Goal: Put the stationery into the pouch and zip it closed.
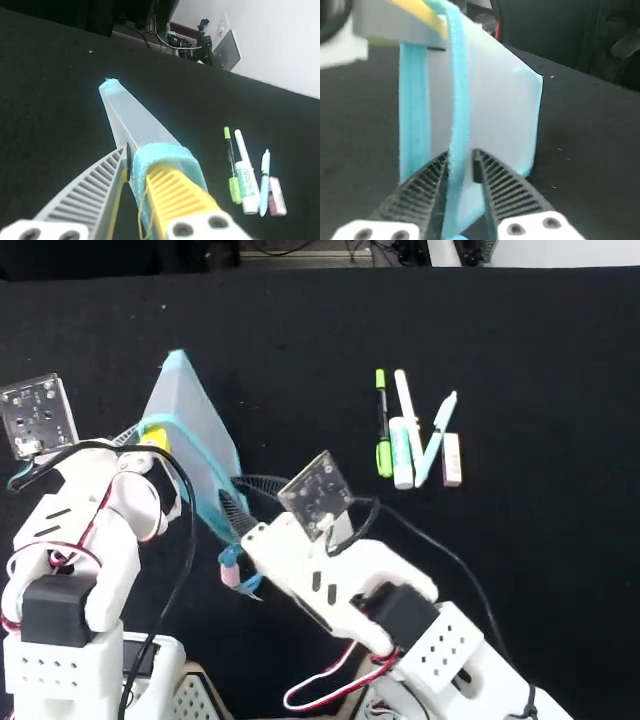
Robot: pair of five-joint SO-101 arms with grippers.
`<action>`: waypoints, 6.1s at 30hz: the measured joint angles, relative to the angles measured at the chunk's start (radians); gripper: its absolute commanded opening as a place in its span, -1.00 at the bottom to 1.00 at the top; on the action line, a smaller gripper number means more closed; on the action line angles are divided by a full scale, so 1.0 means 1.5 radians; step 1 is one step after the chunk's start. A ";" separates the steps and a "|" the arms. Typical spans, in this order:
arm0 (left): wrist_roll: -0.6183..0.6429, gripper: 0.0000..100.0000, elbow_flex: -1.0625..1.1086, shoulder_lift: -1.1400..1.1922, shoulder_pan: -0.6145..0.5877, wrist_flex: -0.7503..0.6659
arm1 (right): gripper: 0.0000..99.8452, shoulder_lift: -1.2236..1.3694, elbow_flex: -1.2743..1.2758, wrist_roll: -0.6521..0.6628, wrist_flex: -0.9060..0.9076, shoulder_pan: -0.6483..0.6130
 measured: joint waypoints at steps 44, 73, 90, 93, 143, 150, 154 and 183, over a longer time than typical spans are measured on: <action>-0.326 -0.65 -0.080 -0.005 0.114 0.309 | -0.98 0.190 -0.523 0.281 0.563 0.051; -0.276 -0.54 -0.098 -0.004 0.073 0.366 | -0.98 0.172 -0.458 0.281 0.565 -0.010; -0.275 -0.86 -0.104 -0.004 0.058 0.384 | -0.98 0.172 -0.458 0.281 0.565 -0.012; -0.275 -0.90 -0.104 -0.004 0.058 0.384 | -0.98 0.172 -0.458 0.280 0.563 -0.014; -0.109 -0.94 0.144 -0.003 -0.008 -0.036 | -0.73 0.214 -0.268 0.023 0.441 0.449; -0.109 -0.94 0.177 0.002 -0.007 -0.038 | -0.73 0.389 -0.325 -0.011 0.426 0.449; -0.109 -0.94 0.177 0.002 -0.007 -0.038 | -0.74 0.516 -0.408 -0.011 0.414 0.468; -0.109 -0.94 0.184 0.002 -0.007 -0.038 | -0.74 1.212 -1.063 0.021 0.529 0.541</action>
